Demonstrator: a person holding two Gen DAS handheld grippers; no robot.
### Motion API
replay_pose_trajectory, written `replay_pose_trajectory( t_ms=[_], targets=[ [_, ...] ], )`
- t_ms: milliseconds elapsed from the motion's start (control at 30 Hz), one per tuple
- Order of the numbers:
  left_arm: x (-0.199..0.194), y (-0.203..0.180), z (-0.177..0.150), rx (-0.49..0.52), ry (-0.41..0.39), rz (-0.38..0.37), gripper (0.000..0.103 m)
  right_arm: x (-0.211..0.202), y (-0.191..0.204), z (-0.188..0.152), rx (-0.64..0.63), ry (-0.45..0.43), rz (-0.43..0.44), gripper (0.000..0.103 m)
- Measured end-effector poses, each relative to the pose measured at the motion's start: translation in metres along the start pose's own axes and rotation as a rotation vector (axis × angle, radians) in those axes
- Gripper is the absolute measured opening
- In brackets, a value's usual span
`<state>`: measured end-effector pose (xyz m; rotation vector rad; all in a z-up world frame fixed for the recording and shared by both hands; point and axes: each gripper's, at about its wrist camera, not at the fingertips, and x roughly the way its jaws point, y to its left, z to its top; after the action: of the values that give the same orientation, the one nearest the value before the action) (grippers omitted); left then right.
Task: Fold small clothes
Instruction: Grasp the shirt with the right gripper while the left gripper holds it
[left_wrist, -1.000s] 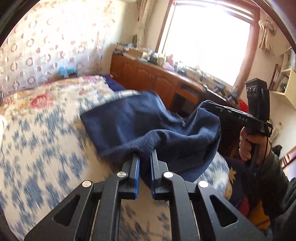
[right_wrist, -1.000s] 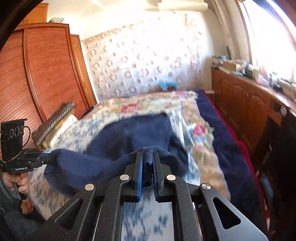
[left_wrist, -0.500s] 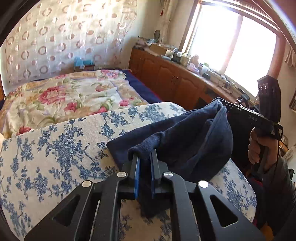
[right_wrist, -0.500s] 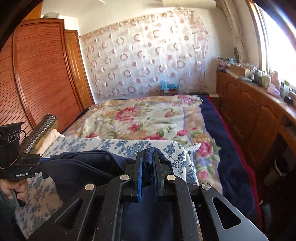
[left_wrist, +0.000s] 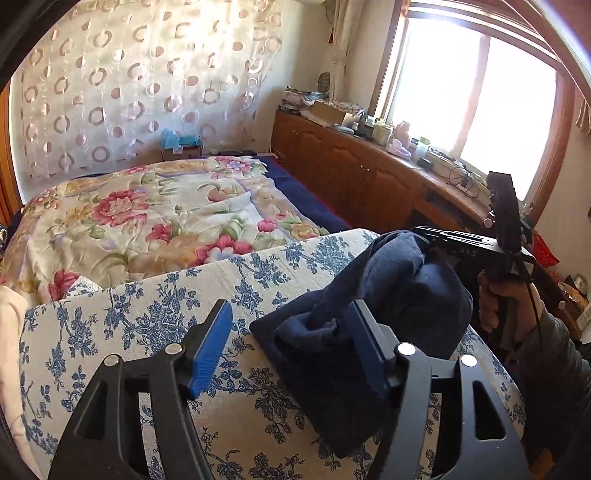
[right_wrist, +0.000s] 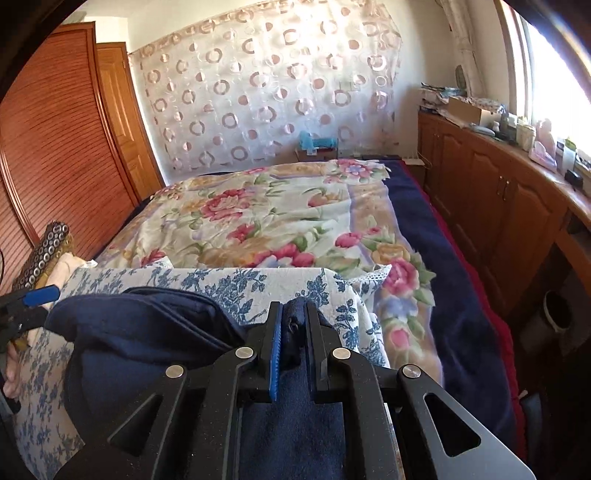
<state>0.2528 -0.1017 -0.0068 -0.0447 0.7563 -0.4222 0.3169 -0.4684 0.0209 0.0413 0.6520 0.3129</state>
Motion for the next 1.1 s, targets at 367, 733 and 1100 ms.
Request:
replay_pose_trajectory(
  t_ms=[367,733,1100],
  targets=[
    [0.015,-0.005,-0.001,-0.011,0.029,-0.037,0.067,-0.076,0.013,-0.011,-0.066,-0.050,0.010,0.064],
    [0.076,0.013,-0.007,-0.028,0.169,0.050,0.067,-0.036,0.023,-0.023,-0.081,0.121,-0.008,0.070],
    [0.080,0.014,-0.015,-0.069,0.195,0.003,0.068,-0.029,0.022,-0.015,0.000,0.154,0.048,0.079]
  ],
)
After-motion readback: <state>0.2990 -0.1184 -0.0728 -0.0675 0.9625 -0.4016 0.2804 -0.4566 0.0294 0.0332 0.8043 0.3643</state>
